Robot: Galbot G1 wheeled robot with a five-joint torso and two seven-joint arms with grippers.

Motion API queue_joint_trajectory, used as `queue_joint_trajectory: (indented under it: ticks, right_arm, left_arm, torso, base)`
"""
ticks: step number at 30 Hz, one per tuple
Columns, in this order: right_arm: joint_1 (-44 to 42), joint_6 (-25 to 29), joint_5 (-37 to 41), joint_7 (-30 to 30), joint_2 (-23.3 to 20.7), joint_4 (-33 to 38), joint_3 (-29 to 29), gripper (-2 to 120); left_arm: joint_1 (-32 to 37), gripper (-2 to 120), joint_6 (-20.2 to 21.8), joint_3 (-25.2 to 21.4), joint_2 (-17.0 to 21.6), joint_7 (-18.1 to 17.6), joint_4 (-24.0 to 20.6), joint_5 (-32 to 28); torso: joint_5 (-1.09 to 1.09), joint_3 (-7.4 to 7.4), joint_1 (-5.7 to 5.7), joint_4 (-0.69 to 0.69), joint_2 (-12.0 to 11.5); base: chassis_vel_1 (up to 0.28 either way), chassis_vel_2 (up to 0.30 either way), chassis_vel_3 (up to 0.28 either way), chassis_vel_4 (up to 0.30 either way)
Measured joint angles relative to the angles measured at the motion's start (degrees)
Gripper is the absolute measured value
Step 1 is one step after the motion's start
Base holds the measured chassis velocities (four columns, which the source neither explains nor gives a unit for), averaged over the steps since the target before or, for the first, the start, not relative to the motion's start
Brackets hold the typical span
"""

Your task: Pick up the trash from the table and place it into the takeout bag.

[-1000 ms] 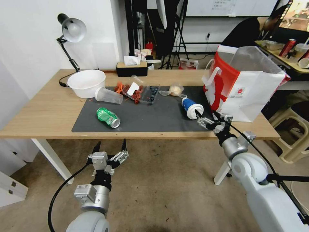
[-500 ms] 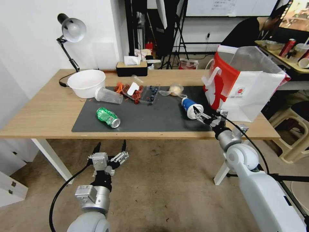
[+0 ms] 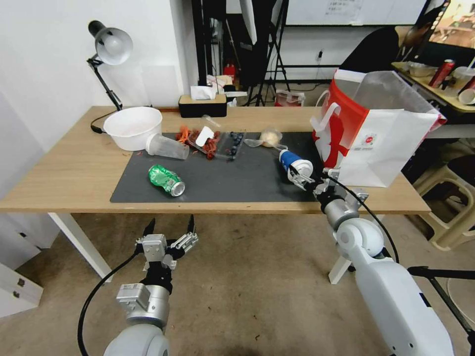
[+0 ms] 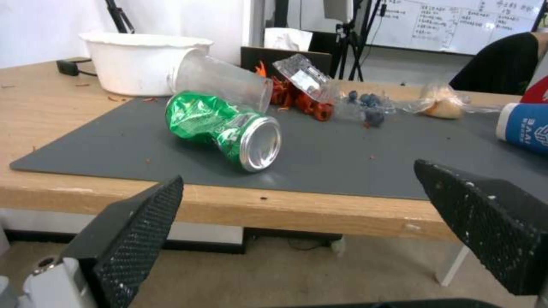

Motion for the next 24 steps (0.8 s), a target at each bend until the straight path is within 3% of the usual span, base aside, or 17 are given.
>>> queue_joint_trajectory:
  ticks: [11,18,24]
  right_arm:
    - [-0.1,0.2,-0.19,0.14,0.68,0.16,-0.18,65]
    - [-0.66,1.19,0.59,-0.52,0.43,2.13,0.41,63]
    - [0.19,7.46,10.25,-4.38,-1.74,11.34,2.97,63]
  left_arm:
    - [-0.07,100,-0.27,-0.2,0.08,-0.05,0.27,-0.03]
    - [-0.1,100,-0.36,-0.15,0.0,-0.06,0.37,-0.03]
    - [-0.05,100,-0.79,-0.18,0.02,-0.06,0.44,0.1]
  torso:
    - [0.0,-0.01,0.0,0.0,0.0]
    - [0.0,-0.01,0.0,0.0,0.0]
    - [0.0,-0.01,0.0,0.0,0.0]
  base:
    - [0.0,0.0,0.0,0.0]
    - [0.0,0.0,0.0,0.0]
    - [0.0,0.0,0.0,0.0]
